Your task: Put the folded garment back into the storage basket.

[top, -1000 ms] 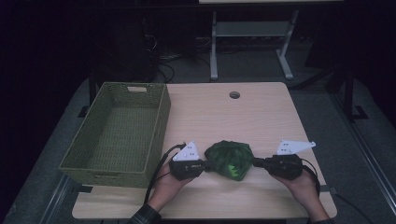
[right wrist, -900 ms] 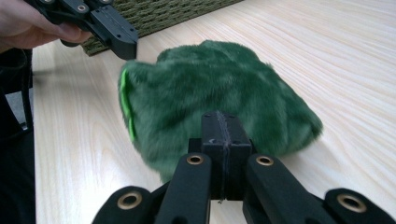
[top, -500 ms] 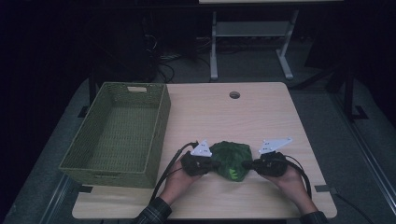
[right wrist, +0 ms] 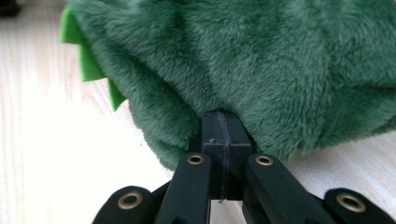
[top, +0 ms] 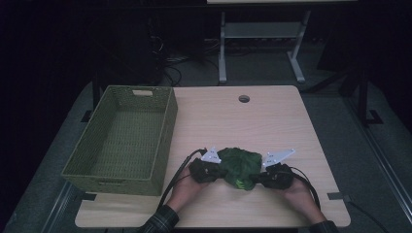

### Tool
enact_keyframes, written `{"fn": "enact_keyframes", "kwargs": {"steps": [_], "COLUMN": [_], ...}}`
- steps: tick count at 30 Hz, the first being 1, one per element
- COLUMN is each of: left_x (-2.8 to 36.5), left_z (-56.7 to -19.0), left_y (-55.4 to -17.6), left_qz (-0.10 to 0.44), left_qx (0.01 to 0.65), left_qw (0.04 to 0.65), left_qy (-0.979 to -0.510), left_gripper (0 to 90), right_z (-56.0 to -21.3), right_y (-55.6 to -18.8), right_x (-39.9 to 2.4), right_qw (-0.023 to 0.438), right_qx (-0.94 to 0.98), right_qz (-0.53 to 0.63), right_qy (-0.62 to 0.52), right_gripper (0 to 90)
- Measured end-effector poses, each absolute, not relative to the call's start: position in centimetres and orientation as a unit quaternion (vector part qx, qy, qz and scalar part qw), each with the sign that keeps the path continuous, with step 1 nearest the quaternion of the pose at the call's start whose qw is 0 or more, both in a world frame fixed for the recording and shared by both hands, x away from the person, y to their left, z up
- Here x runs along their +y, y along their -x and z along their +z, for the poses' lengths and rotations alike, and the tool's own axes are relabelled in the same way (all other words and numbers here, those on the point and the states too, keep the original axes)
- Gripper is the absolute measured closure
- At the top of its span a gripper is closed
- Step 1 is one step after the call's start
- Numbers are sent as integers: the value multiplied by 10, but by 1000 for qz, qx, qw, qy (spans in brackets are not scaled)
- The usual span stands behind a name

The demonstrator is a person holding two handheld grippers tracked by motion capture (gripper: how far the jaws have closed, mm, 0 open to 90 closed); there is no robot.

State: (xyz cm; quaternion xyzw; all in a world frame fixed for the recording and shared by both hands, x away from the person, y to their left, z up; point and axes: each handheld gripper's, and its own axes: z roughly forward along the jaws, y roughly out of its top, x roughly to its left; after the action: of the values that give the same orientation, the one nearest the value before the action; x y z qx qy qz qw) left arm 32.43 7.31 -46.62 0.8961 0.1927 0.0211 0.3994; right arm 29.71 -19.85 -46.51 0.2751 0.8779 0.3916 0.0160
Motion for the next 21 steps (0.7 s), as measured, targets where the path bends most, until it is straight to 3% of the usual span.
{"fn": "enact_keyframes", "kwargs": {"steps": [2, 7, 12, 21], "left_x": [76, 86, 92, 82], "left_z": [-462, -444, -436, -446], "left_y": [-326, -320, -309, -289], "left_qz": [24, 31, 19, -8], "left_qx": [197, 199, 195, 188], "left_qw": [405, 428, 430, 418], "left_qy": [-893, -881, -881, -888], "left_gripper": [897, 897, 899, 899], "right_z": [-459, -439, -425, -422], "right_y": [-295, -291, -294, -334], "right_x": [-202, -212, -223, -230], "right_qw": [16, 32, 52, 81], "right_qx": [872, 855, 844, 836], "right_qz": [405, 440, 459, 447], "right_qy": [-275, -272, -274, -308], "right_gripper": [853, 846, 897, 900]}}
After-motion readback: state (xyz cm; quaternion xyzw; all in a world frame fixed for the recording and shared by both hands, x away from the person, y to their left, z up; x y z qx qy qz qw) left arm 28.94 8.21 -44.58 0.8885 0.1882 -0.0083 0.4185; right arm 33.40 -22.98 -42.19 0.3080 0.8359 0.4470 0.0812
